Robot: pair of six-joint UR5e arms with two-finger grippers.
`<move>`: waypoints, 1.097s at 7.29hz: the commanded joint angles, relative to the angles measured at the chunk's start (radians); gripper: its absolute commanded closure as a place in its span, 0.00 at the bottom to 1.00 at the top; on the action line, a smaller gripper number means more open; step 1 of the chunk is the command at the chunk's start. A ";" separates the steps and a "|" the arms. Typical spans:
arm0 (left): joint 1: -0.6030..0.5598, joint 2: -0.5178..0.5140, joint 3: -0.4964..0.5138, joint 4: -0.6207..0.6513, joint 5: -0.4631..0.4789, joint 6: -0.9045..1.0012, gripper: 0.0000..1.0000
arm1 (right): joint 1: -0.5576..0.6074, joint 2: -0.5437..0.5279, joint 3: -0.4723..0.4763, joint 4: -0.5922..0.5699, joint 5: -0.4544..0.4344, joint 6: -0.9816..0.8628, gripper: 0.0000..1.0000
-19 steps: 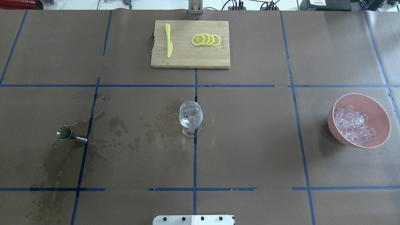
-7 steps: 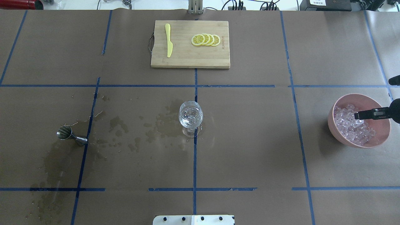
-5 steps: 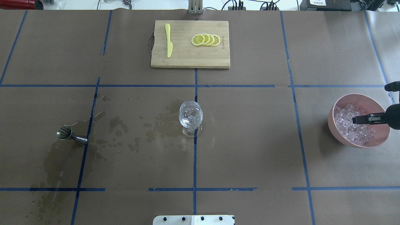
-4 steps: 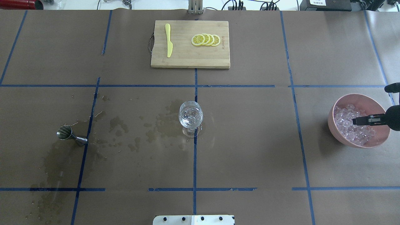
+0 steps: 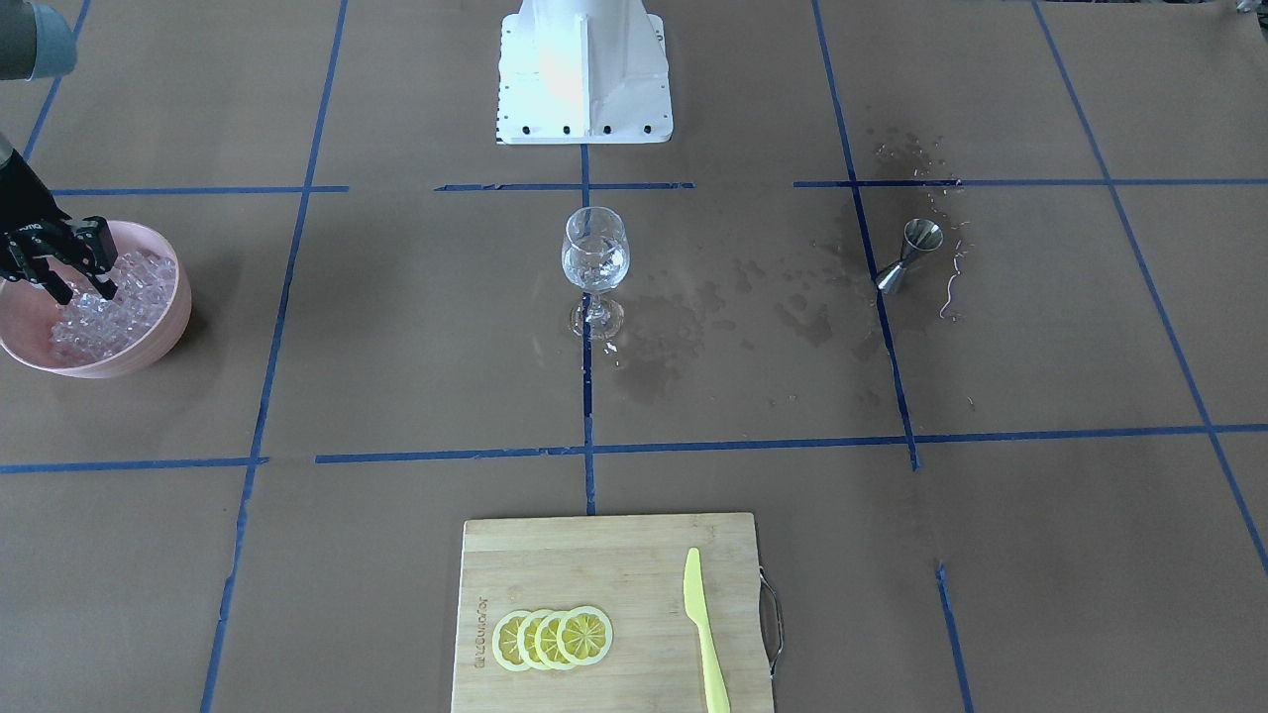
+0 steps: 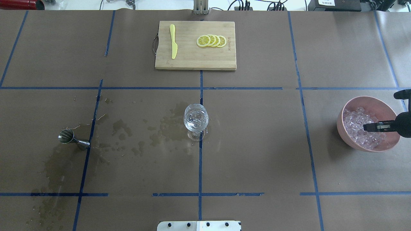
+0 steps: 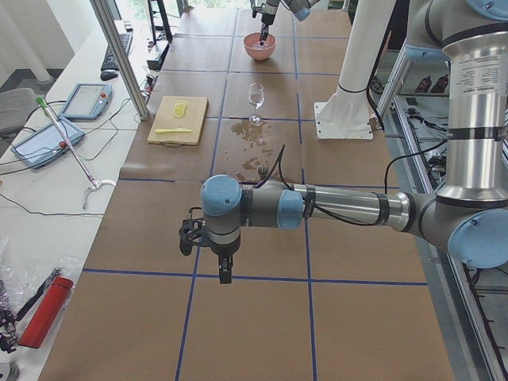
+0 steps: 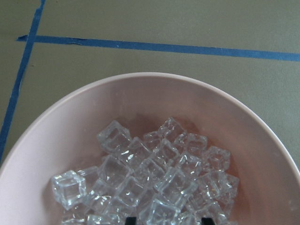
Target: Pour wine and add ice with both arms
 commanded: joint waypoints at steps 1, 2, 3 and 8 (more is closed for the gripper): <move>0.000 0.000 0.001 0.001 0.001 0.000 0.00 | -0.002 0.006 -0.007 0.001 -0.007 0.000 0.51; 0.000 0.000 0.001 0.001 0.001 0.000 0.00 | -0.002 0.006 -0.010 0.001 -0.010 0.000 0.51; 0.000 0.000 0.001 -0.001 0.001 0.000 0.00 | -0.002 0.006 -0.010 -0.001 -0.012 -0.001 0.55; 0.000 0.000 0.001 -0.001 0.001 0.000 0.00 | 0.001 0.033 0.036 -0.001 -0.004 -0.020 1.00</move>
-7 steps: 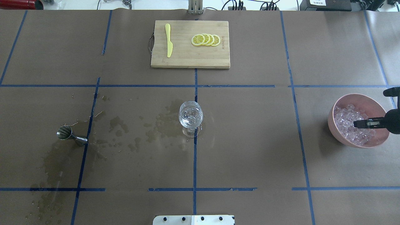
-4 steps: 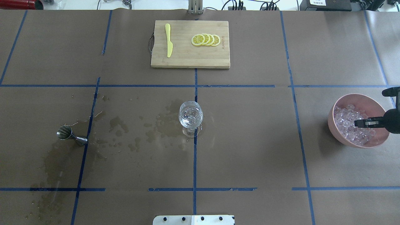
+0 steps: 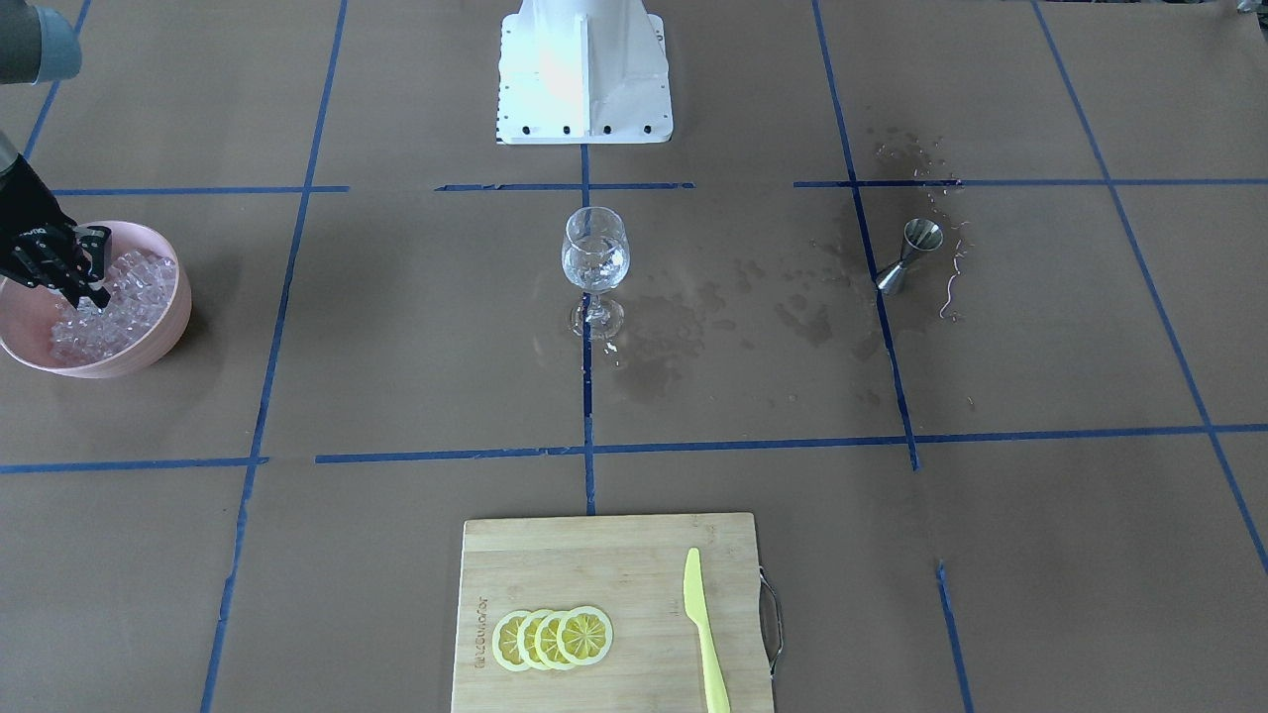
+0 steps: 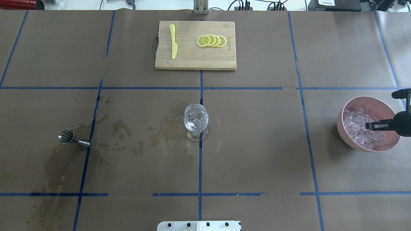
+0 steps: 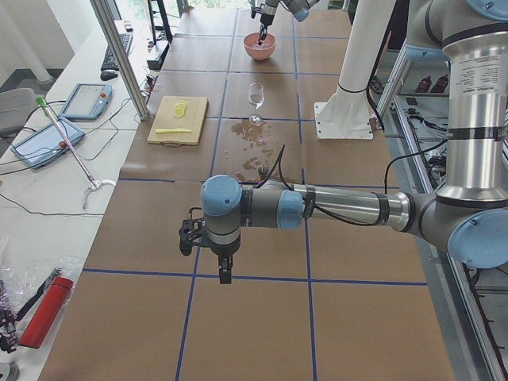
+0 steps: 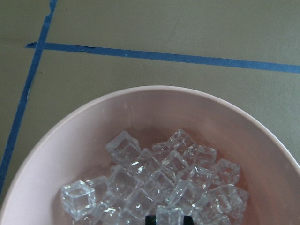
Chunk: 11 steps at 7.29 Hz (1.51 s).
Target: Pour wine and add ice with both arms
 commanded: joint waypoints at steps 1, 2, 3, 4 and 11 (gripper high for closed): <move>0.000 0.000 0.000 0.000 0.000 0.000 0.00 | 0.014 0.007 0.082 -0.012 0.014 -0.005 1.00; 0.000 0.000 -0.002 0.002 0.000 0.000 0.00 | 0.037 0.008 0.122 -0.018 0.024 -0.005 1.00; 0.000 0.000 -0.008 0.005 0.000 0.000 0.00 | 0.052 0.014 0.185 -0.074 0.047 -0.005 1.00; 0.000 0.009 -0.002 0.005 0.002 0.005 0.00 | 0.074 0.072 0.246 -0.184 0.076 -0.002 1.00; 0.000 0.014 -0.012 -0.020 -0.002 0.153 0.00 | -0.209 0.848 0.305 -0.964 -0.060 0.224 1.00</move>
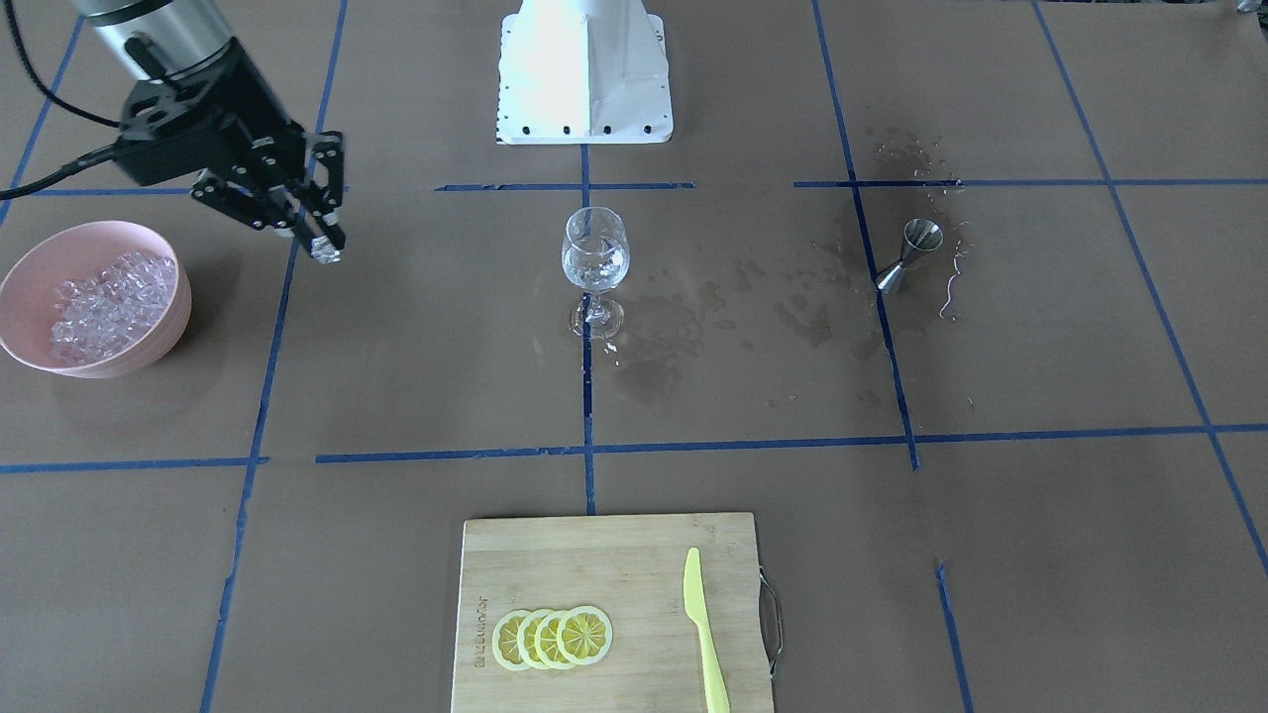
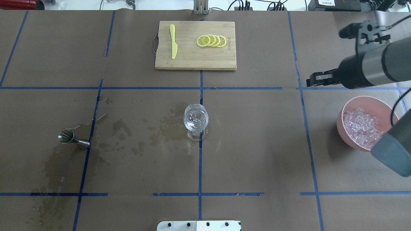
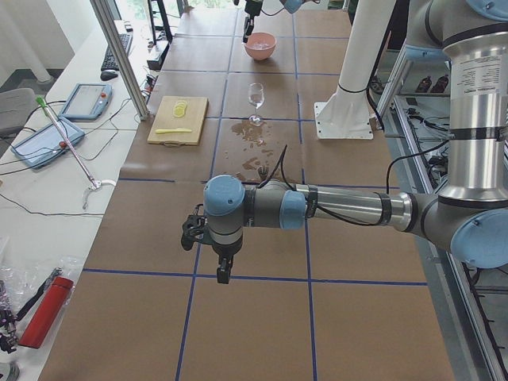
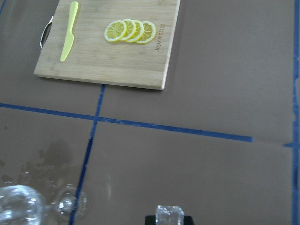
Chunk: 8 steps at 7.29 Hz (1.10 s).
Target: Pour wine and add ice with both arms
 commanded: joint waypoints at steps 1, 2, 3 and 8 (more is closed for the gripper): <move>0.000 0.001 0.000 -0.005 -0.003 -0.001 0.00 | -0.200 0.196 -0.021 -0.141 -0.191 0.111 1.00; 0.000 -0.001 -0.002 -0.005 -0.004 -0.001 0.00 | -0.218 0.268 -0.086 -0.139 -0.207 0.143 1.00; 0.000 -0.001 -0.002 -0.005 -0.006 -0.001 0.00 | -0.241 0.346 -0.158 -0.141 -0.232 0.177 1.00; 0.002 -0.004 -0.002 -0.006 -0.006 -0.001 0.00 | -0.324 0.381 -0.228 -0.142 -0.322 0.192 1.00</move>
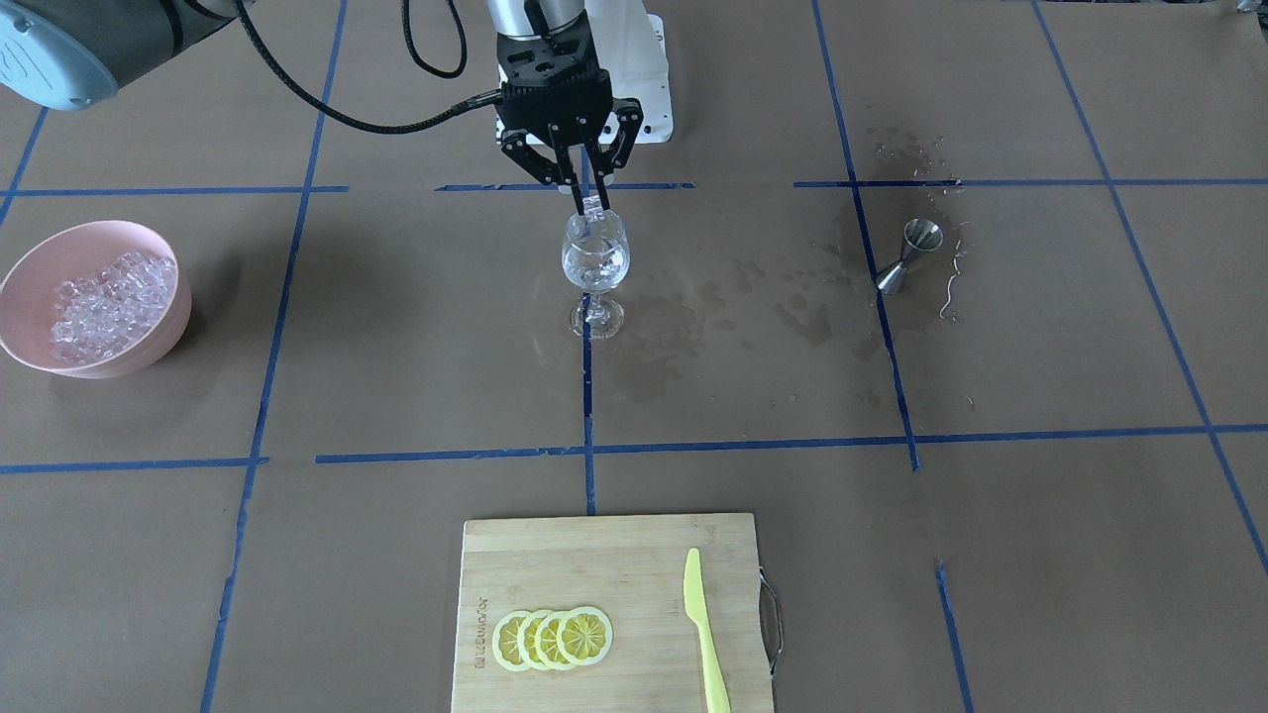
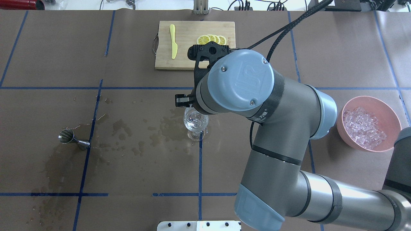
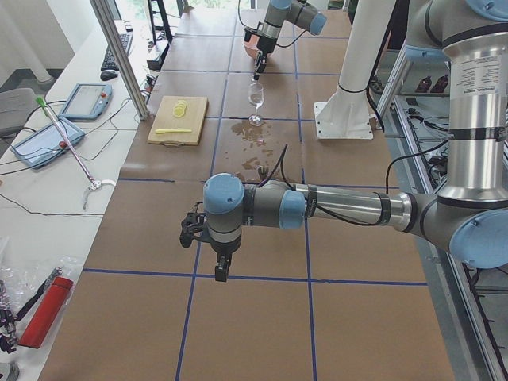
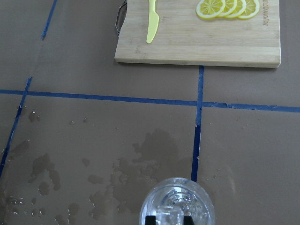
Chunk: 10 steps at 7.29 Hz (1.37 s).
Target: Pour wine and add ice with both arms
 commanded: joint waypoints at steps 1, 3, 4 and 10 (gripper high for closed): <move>-0.001 0.000 0.000 0.000 0.000 0.000 0.00 | -0.010 0.000 -0.014 -0.001 -0.006 0.000 0.91; 0.000 -0.002 0.000 0.000 0.000 0.000 0.00 | -0.022 -0.006 -0.021 -0.002 -0.041 0.000 0.03; 0.000 -0.003 0.000 0.000 0.000 0.000 0.00 | -0.025 0.003 -0.021 -0.039 -0.039 0.000 0.01; -0.001 -0.006 0.000 0.000 0.000 0.002 0.00 | 0.118 -0.029 -0.015 -0.068 0.121 -0.102 0.00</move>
